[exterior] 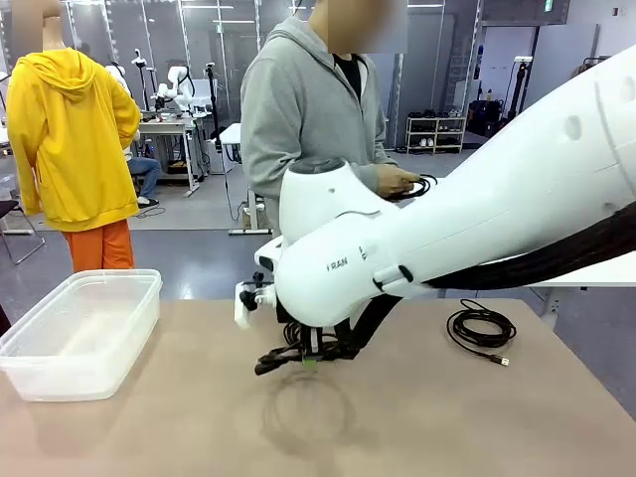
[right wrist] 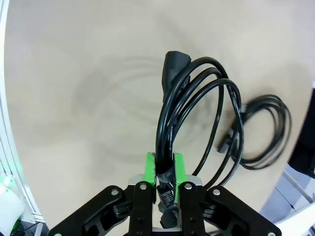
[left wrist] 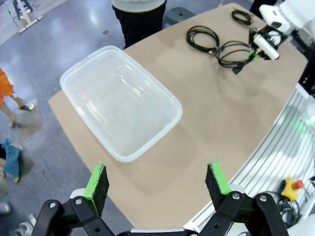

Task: Organize and store the cables.
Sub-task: Place the Power Cable into the Organizing box.

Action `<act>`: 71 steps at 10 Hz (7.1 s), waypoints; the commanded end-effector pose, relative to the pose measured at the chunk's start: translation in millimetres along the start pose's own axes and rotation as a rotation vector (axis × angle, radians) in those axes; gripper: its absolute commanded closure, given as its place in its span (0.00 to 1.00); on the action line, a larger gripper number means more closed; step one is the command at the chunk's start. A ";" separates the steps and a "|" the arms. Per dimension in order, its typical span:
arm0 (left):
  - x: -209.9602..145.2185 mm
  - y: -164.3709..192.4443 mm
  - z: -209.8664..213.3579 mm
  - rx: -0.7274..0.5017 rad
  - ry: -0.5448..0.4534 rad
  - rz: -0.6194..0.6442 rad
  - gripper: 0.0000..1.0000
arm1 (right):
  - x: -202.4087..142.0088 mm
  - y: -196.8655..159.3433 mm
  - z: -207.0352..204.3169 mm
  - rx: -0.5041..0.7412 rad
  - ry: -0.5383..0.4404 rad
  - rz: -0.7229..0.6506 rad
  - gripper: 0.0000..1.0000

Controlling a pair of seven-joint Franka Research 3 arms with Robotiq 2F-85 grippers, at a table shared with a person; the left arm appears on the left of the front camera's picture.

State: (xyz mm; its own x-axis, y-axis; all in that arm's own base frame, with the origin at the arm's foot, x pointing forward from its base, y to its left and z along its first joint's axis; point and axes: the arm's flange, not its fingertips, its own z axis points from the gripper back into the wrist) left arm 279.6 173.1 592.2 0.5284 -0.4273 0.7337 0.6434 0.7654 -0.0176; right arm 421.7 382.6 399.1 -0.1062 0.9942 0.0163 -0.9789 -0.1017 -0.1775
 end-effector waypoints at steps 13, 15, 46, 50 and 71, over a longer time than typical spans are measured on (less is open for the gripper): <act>1.5 0.8 1.5 0.000 -0.005 0.002 0.00 | -8.4 11.2 -32.4 0.191 -0.063 -0.054 0.00; 1.5 0.8 1.5 0.000 -0.005 0.002 0.00 | -17.5 10.0 -28.8 0.198 -0.089 -0.053 0.00; 128.4 -320.2 -351.6 -0.445 0.529 -0.880 0.00 | -577.6 215.6 83.2 -0.168 -0.985 -0.707 0.00; 156.6 -362.4 -427.0 -0.373 0.645 -0.859 0.00 | -577.6 215.6 83.2 -0.168 -0.985 -0.707 0.00; 122.8 -383.7 -554.1 -0.304 0.753 -0.726 0.96 | -577.6 215.6 83.2 -0.168 -0.985 -0.707 0.00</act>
State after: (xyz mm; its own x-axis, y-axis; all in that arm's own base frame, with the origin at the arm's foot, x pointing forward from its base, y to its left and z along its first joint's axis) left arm 405.5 -440.9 309.2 0.0976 -0.9946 0.0366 0.9945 0.0988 0.0346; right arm 256.7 -215.1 434.1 0.3058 0.3723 0.8763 -0.8431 0.5335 0.0676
